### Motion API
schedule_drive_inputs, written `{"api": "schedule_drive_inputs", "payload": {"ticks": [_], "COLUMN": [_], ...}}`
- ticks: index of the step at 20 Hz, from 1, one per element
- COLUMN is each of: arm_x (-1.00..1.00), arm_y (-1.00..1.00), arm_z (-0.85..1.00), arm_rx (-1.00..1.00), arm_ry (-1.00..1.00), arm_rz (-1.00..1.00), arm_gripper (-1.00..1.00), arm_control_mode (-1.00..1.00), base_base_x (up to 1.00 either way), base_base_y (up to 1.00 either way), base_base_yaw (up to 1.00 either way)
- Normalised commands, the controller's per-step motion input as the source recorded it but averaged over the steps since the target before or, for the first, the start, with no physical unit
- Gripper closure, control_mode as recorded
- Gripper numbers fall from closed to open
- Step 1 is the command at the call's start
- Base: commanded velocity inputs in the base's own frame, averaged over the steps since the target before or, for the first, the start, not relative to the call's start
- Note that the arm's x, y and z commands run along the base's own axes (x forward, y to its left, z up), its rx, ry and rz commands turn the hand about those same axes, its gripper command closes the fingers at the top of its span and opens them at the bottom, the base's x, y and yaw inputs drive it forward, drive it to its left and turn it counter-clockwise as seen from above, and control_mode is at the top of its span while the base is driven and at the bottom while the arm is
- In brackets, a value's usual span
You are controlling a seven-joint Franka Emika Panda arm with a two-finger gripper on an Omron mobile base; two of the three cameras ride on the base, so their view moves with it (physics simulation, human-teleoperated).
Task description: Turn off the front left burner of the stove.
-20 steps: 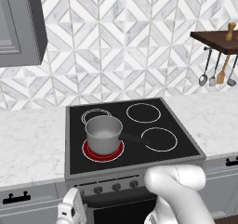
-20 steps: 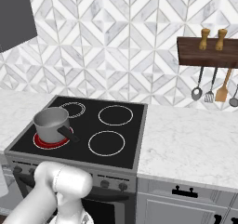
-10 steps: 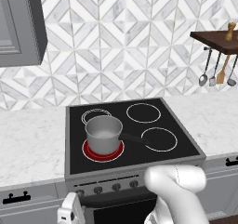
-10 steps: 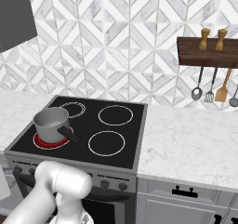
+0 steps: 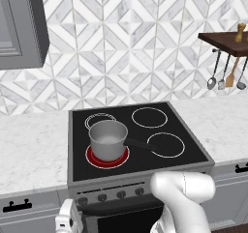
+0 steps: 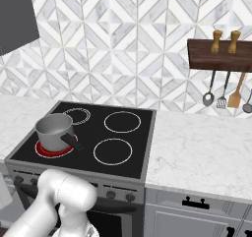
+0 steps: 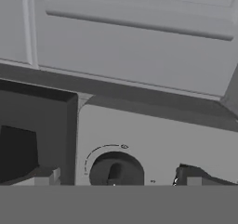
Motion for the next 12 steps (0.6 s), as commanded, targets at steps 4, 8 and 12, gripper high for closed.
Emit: {"api": "schedule_drive_inputs", "payload": {"ticks": [4, 8, 12], "arm_x": [0.27, 0.03, 0.00], "arm_y": [0.00, -0.11, -0.21], "arm_z": [-0.01, -0.03, -0.09], "arm_rx": [0.00, 0.00, 0.00], "arm_ry": [0.00, 0.00, 0.00], "arm_rz": [0.16, 0.14, 0.05], "arm_gripper": [-1.00, -1.00, -1.00], "arm_control_mode": [-1.00, -1.00, -1.00], "base_base_x": [0.00, 0.00, 0.00], "base_base_y": [0.00, 0.00, 0.00], "base_base_yaw": [0.00, 0.00, 0.00]}}
